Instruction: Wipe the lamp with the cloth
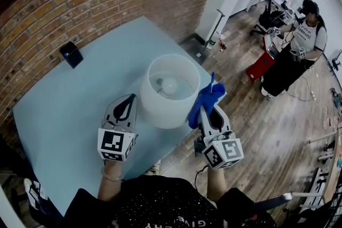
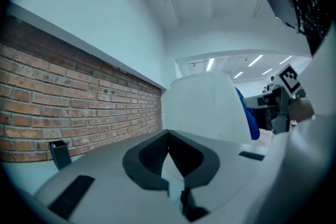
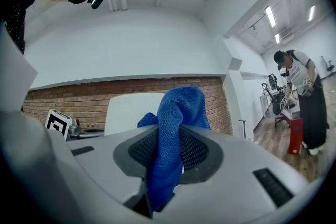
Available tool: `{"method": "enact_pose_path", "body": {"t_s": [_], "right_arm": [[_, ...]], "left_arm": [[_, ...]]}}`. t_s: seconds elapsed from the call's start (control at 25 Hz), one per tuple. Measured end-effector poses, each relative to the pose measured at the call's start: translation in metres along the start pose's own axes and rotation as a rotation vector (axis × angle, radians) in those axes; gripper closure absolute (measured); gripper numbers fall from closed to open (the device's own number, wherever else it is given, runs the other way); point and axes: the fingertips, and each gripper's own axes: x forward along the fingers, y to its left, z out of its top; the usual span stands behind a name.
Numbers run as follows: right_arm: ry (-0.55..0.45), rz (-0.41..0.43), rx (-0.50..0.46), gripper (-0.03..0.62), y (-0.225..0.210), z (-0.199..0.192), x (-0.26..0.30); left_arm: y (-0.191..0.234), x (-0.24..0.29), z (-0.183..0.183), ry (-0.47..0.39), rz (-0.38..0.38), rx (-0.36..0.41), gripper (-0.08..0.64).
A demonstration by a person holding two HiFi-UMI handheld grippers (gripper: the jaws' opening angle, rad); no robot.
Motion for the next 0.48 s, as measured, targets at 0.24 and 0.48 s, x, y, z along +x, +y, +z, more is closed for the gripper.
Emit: {"method": "enact_pose_path", "body": {"t_s": [0.24,0.48], "right_arm": [[0.085,-0.04,0.025,0.497,-0.019,-0.032,-0.002],[0.181,-0.069,0.031,0.497,-0.039,-0.059,0.0]], "left_arm": [[0.004,0.003,-0.007,0.018,0.008,-0.008,0.551],[0.007,0.006,-0.012,0.029,0.01,-0.011,0.551]]}}
